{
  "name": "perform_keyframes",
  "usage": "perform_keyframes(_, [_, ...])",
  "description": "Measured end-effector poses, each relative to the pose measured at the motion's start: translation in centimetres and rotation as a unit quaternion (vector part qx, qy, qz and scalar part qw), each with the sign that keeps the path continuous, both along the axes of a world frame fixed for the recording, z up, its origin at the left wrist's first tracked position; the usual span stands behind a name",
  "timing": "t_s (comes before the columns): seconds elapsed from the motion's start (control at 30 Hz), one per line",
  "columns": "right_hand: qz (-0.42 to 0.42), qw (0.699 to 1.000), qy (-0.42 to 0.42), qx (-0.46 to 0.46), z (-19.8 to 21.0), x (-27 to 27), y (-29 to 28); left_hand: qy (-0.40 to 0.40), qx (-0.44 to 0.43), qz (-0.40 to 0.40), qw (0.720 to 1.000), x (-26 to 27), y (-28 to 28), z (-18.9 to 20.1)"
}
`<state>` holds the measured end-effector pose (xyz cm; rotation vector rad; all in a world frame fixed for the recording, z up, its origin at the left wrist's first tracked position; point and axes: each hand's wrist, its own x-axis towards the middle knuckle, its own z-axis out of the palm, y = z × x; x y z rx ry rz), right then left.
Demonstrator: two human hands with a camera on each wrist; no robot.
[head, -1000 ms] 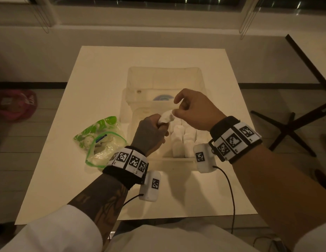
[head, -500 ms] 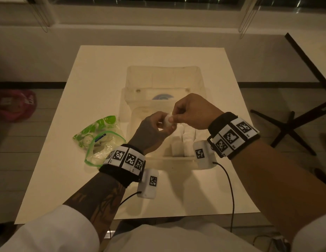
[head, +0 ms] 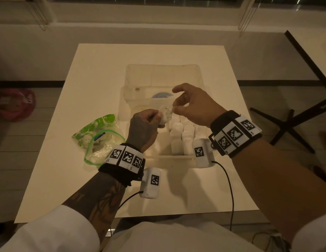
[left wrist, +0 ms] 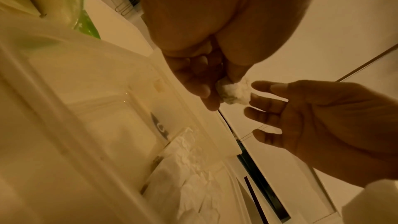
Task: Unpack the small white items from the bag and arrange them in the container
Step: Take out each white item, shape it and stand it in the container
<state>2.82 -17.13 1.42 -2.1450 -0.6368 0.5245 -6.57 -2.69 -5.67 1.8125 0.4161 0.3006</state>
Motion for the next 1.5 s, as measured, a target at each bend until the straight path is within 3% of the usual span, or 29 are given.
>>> perform_keyframes(0.1, [-0.022,0.999,-0.004,0.024,-0.1,0.0,0.1,0.000,-0.022,0.015,1.000,0.0,0.0,0.0])
perform_keyframes(0.23, [0.046,0.998,-0.022,-0.030,-0.5,-0.1,0.3,-0.001,-0.003,0.012,1.000,0.0,0.0,-0.3])
perform_keyframes(0.4, [0.046,0.996,-0.056,-0.055,-0.7,-0.1,0.7,0.005,-0.003,-0.007,1.000,-0.1,-0.1,-0.1])
perform_keyframes(0.53, [0.036,0.998,-0.043,-0.040,-0.7,0.1,0.8,0.031,-0.105,-0.069,0.992,-0.4,0.1,-0.3])
perform_keyframes(0.67, [0.024,0.996,-0.063,-0.064,-0.9,0.2,0.9,0.056,-0.124,-0.120,0.984,-0.5,0.2,-0.2])
perform_keyframes(0.9, [0.023,0.995,-0.052,-0.083,-0.6,0.0,0.6,0.090,-0.030,-0.055,0.994,-0.6,0.0,0.4])
perform_keyframes(1.03, [0.036,0.998,-0.001,-0.060,-0.5,-0.5,1.1,0.065,0.019,-0.069,0.995,-0.4,-1.1,0.3])
perform_keyframes(1.1, [0.060,0.996,0.023,-0.054,-0.4,-0.7,1.3,0.058,-0.019,-0.084,0.995,-0.1,-1.6,0.5])
perform_keyframes(1.17, [0.080,0.995,0.027,-0.051,-0.3,-0.6,1.3,0.064,-0.112,-0.104,0.986,-0.1,-1.6,0.7])
perform_keyframes(1.3, [0.098,0.994,-0.029,-0.045,-0.1,-0.3,0.7,0.076,-0.304,-0.166,0.935,-0.7,-0.9,0.9])
perform_keyframes(1.4, [0.130,0.990,-0.023,-0.054,-0.2,-0.3,0.7,0.073,-0.354,-0.223,0.906,-0.9,-0.4,1.4])
perform_keyframes(1.5, [0.135,0.989,-0.026,-0.061,-0.3,-0.6,1.1,0.085,-0.363,-0.222,0.901,-1.0,-0.3,1.6])
